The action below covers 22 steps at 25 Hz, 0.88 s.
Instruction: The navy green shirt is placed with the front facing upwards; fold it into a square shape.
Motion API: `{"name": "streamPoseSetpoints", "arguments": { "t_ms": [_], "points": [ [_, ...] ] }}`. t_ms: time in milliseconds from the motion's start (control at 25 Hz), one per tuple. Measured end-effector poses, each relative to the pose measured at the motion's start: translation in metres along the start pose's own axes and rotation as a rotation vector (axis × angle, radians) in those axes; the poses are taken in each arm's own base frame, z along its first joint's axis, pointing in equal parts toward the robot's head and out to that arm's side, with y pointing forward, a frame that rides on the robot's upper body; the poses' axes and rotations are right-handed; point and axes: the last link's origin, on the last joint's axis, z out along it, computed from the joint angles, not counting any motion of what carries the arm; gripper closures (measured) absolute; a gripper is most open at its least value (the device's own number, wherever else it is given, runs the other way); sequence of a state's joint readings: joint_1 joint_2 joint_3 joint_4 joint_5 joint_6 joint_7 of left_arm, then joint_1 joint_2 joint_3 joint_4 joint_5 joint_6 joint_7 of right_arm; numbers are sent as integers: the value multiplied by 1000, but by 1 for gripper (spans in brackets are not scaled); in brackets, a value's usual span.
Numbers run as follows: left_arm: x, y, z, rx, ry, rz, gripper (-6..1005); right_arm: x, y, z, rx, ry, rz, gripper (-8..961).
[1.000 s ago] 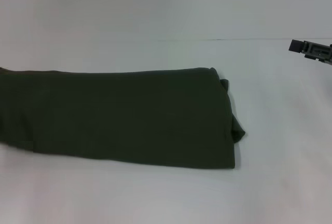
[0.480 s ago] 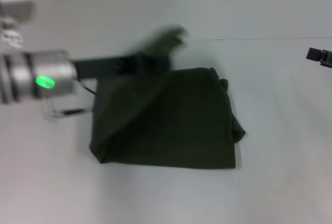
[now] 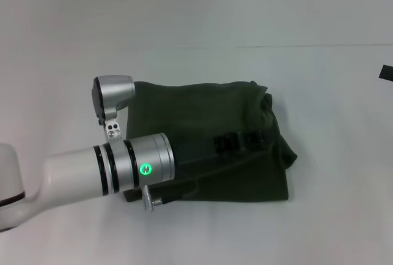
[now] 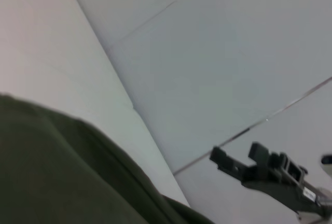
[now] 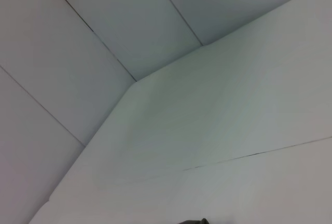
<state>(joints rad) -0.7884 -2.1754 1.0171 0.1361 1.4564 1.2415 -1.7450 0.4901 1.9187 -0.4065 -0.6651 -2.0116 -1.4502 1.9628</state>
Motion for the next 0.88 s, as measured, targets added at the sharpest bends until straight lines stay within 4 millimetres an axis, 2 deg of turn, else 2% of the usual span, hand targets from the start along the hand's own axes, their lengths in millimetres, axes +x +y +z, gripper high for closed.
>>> {"name": "streamPoseSetpoints", "arguments": {
  "t_ms": [160, 520, 680, 880],
  "points": [
    [-5, 7, 3, -48, -17, 11, 967, 0, 0, 2, 0, 6, -6, 37],
    [-2, 20, -3, -146, -2, 42, 586, -2, 0, 9, 19, 31, 35, 37],
    [8, 17, -16, -131, 33, 100, 462, -4, 2, 13, 16, 60, 64, 36],
    [26, 11, -41, -74, 99, 203, 330, -10, 8, 26, 1, 146, 130, 36]
  ]
}}
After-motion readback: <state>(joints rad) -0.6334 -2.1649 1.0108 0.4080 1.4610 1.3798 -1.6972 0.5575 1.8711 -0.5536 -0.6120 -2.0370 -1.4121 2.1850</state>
